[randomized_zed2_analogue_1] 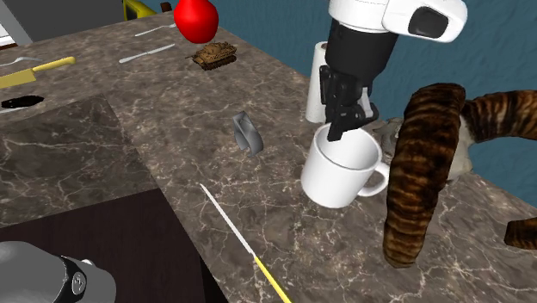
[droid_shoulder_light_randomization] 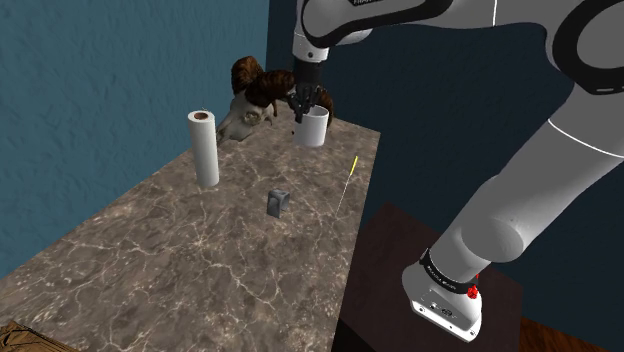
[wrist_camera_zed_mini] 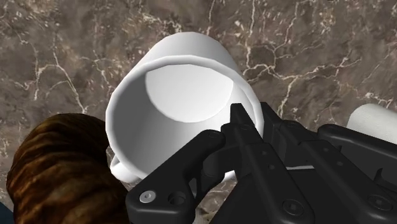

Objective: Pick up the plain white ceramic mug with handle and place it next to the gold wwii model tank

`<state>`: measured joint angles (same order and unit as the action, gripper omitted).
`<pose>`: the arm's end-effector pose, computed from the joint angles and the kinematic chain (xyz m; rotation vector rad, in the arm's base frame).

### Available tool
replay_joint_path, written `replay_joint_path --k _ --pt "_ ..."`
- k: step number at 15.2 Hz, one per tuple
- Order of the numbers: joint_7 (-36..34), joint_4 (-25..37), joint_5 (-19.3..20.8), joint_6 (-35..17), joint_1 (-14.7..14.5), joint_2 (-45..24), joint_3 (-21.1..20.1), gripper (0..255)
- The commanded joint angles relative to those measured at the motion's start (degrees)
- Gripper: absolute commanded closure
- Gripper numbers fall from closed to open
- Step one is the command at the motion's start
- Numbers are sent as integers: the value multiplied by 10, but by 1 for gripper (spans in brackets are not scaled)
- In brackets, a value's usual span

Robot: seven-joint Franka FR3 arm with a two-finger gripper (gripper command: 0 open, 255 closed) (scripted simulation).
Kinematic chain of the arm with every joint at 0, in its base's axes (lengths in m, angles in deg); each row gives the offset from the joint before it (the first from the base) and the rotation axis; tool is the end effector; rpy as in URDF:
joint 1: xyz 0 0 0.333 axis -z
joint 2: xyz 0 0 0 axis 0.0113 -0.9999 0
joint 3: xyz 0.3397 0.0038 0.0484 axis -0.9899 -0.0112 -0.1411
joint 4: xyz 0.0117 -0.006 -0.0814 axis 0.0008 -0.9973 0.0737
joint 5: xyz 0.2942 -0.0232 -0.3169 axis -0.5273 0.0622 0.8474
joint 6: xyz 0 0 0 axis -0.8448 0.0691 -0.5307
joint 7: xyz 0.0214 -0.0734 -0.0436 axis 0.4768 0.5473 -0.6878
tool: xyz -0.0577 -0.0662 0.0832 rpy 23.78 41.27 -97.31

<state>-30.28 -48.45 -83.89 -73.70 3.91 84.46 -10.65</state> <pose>0.5754 0.0321 0.4717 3.1326 -0.1347 -0.0447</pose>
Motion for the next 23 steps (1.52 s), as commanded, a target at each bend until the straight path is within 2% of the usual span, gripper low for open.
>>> replay_joint_path --k 1,8,15,23 --pt "0 15 0 17 0 4 0 255" --pt "1 60 -1 68 1 10 1 255" --pt "-85 9 -15 63 -41 57 -48 255" --pt "-189 -9 -34 63 -89 78 -111 255"
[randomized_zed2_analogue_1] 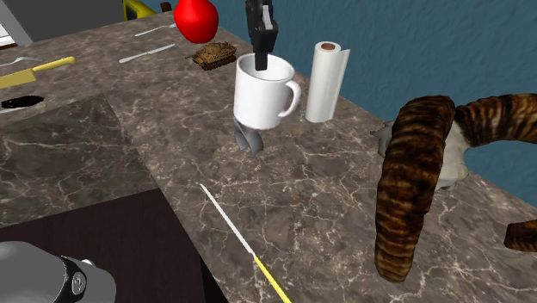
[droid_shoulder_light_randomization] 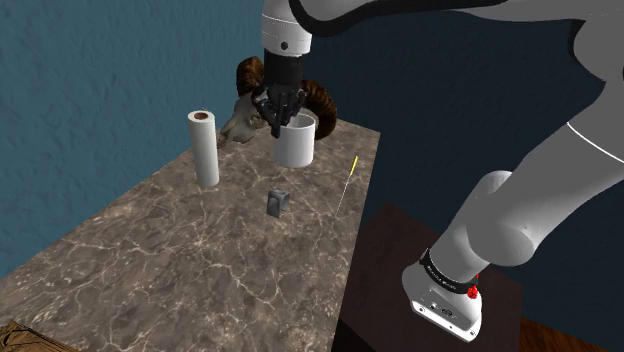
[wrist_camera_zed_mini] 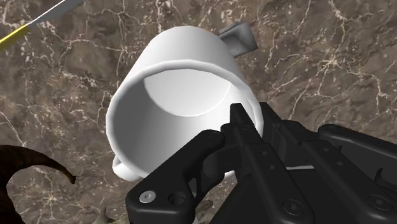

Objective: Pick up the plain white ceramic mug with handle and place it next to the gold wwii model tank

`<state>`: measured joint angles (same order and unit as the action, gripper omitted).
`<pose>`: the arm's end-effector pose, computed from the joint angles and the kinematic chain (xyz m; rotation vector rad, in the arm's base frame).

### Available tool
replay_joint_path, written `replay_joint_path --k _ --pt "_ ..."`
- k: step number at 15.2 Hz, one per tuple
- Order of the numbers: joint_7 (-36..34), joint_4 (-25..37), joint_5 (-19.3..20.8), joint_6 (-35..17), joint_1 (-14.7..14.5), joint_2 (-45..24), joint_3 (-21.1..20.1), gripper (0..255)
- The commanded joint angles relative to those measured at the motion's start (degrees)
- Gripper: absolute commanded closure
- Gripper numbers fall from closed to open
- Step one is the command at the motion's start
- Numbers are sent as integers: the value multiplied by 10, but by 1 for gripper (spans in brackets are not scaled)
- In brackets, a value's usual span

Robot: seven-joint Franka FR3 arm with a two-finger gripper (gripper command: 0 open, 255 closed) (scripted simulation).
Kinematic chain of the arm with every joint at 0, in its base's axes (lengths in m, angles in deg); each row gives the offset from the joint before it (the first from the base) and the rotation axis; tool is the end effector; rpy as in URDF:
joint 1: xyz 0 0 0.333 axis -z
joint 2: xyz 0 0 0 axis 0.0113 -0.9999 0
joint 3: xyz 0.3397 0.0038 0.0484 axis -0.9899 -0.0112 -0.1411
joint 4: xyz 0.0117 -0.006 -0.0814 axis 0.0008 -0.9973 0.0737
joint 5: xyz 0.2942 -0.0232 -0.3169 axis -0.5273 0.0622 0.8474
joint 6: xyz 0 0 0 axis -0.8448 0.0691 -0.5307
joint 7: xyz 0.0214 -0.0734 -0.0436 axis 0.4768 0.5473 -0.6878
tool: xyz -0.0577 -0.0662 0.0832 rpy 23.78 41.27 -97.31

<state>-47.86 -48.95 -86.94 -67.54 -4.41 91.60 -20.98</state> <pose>0.4988 0.2125 0.5237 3.1322 -0.1339 -0.0418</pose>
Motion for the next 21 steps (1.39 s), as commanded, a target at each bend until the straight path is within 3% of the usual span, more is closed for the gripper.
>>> replay_joint_path --k 1,12,21 --pt "-27 -4 -5 1 -12 6 -16 255" --pt "-188 45 -5 5 -77 -36 -111 255" --pt "-339 147 43 19 -140 -135 -184 255"
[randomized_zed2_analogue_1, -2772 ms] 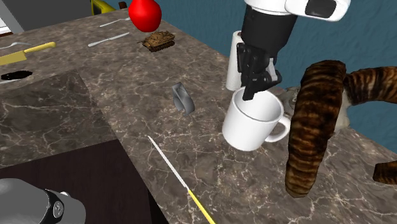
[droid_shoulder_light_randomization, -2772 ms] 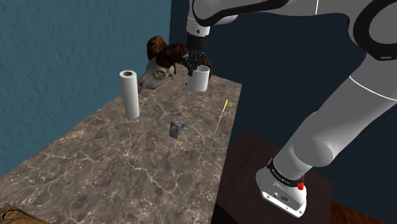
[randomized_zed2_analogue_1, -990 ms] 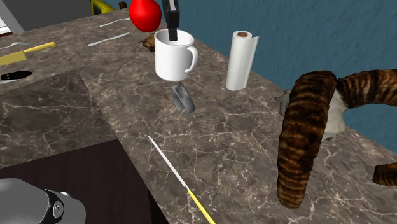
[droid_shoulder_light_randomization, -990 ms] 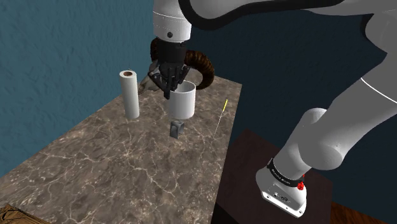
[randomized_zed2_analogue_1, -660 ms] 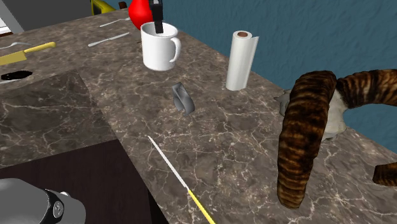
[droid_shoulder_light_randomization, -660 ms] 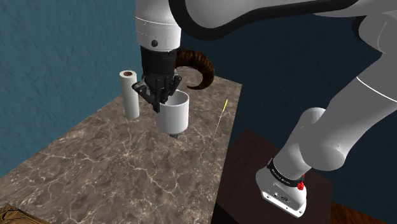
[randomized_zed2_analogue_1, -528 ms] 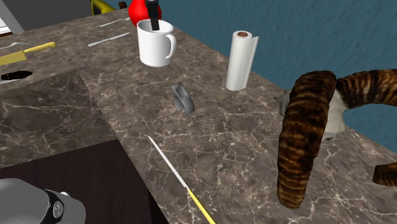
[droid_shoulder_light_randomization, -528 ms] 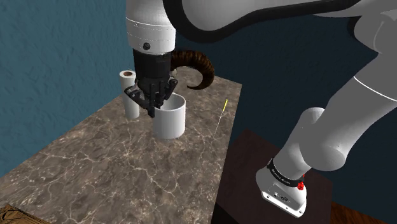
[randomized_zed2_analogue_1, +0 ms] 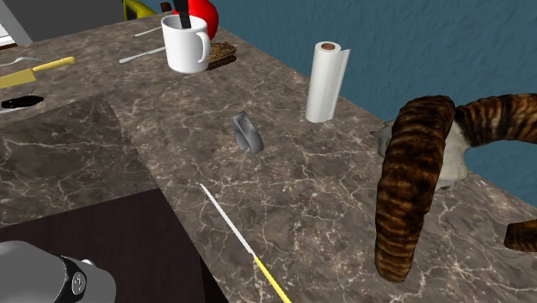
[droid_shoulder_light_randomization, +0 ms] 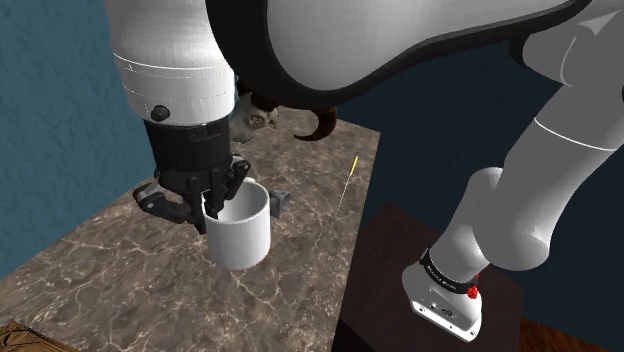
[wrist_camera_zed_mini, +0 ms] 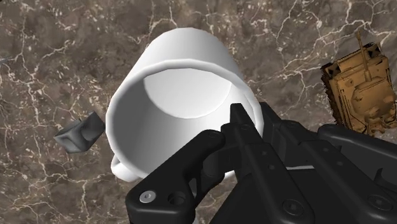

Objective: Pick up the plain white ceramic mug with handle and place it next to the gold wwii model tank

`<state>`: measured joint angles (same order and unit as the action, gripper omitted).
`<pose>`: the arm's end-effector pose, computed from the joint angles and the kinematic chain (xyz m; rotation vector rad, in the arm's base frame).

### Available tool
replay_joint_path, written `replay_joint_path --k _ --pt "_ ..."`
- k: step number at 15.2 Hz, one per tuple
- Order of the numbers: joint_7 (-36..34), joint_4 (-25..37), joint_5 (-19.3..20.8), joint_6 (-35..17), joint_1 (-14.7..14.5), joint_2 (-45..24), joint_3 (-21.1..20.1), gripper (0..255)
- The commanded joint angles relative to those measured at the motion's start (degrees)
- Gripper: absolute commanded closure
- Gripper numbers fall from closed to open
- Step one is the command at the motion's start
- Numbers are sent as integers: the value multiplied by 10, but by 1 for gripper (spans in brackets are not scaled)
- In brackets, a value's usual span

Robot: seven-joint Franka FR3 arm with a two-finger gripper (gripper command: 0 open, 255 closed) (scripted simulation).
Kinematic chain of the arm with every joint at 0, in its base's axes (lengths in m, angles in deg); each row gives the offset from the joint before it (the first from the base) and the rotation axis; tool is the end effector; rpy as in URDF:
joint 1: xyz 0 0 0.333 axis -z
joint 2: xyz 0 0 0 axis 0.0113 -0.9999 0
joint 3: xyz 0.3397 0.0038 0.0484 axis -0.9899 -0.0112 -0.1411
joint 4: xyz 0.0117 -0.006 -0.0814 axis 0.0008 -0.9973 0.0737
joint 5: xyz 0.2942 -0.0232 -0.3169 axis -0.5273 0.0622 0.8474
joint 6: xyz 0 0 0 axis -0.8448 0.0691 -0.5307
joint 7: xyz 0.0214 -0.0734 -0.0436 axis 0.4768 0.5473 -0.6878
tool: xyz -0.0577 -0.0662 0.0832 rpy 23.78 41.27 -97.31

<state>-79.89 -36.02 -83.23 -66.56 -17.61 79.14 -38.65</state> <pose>0.3775 0.4838 0.5224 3.1317 -0.1325 -0.0418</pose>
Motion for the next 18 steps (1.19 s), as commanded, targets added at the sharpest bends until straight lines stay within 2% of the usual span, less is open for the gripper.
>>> replay_joint_path --k 1,3,18 --pt "-36 32 15 12 -18 -25 -14 255" --pt "-60 55 28 17 -33 -47 -22 255" --pt "-69 -40 42 -94 -34 -66 -18 255"
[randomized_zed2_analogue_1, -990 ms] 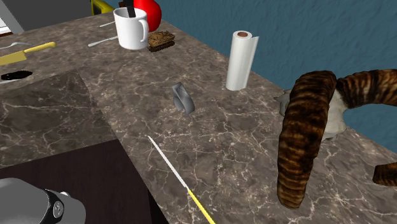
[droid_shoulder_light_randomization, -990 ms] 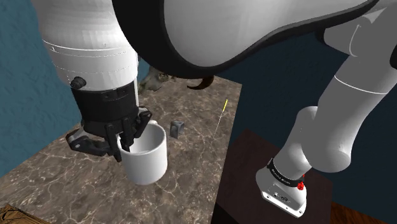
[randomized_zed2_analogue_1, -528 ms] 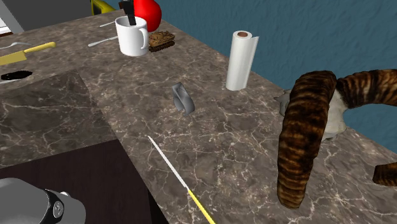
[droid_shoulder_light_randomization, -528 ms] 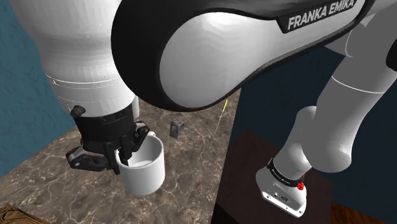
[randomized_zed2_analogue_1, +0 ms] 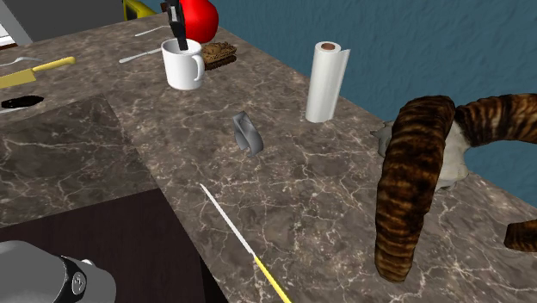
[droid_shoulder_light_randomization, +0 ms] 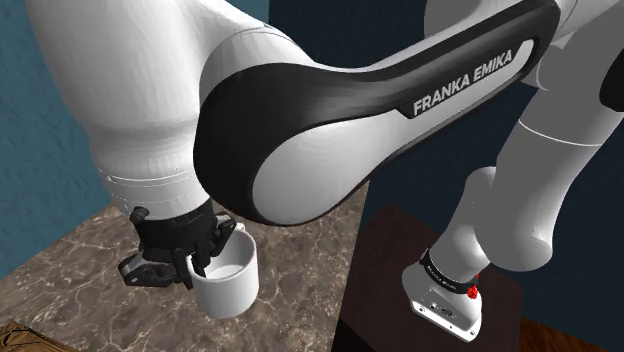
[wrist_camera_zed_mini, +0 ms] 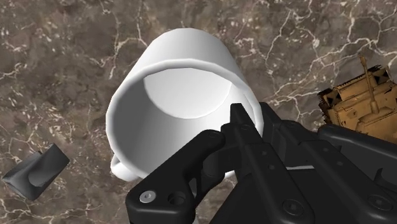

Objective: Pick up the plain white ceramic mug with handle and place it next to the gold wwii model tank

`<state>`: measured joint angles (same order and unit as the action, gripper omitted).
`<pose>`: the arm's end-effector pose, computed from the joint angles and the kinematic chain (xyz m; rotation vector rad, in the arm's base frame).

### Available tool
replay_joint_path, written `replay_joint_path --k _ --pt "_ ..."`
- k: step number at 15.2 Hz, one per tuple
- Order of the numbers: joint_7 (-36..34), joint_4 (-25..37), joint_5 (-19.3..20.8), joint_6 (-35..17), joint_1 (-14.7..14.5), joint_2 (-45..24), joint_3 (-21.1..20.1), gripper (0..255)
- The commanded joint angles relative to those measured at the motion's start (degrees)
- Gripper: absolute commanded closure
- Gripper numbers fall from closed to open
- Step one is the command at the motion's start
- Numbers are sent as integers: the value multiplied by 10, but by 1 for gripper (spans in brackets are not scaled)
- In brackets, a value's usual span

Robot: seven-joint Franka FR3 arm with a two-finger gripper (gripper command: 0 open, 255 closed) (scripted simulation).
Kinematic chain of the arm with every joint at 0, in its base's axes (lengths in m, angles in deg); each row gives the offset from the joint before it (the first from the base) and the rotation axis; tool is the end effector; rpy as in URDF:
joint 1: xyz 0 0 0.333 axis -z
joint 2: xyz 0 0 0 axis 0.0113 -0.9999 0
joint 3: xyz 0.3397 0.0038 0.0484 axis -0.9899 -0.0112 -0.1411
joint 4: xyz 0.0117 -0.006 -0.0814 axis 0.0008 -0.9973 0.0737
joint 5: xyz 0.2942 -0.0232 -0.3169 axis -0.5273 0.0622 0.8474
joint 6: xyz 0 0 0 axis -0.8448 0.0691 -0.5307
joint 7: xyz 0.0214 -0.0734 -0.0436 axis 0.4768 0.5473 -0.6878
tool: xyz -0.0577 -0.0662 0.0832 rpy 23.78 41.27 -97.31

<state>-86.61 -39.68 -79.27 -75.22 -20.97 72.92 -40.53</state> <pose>0.3544 0.5258 0.4474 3.1312 -0.1365 -0.0418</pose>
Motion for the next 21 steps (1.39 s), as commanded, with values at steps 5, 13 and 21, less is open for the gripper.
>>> replay_joint_path --k 5,13,21 --pt "-8 -28 12 -42 -3 -17 3 255" --pt "-21 -61 33 -97 -8 -45 8 255" --pt "-27 -70 42 -116 -10 -57 11 255"
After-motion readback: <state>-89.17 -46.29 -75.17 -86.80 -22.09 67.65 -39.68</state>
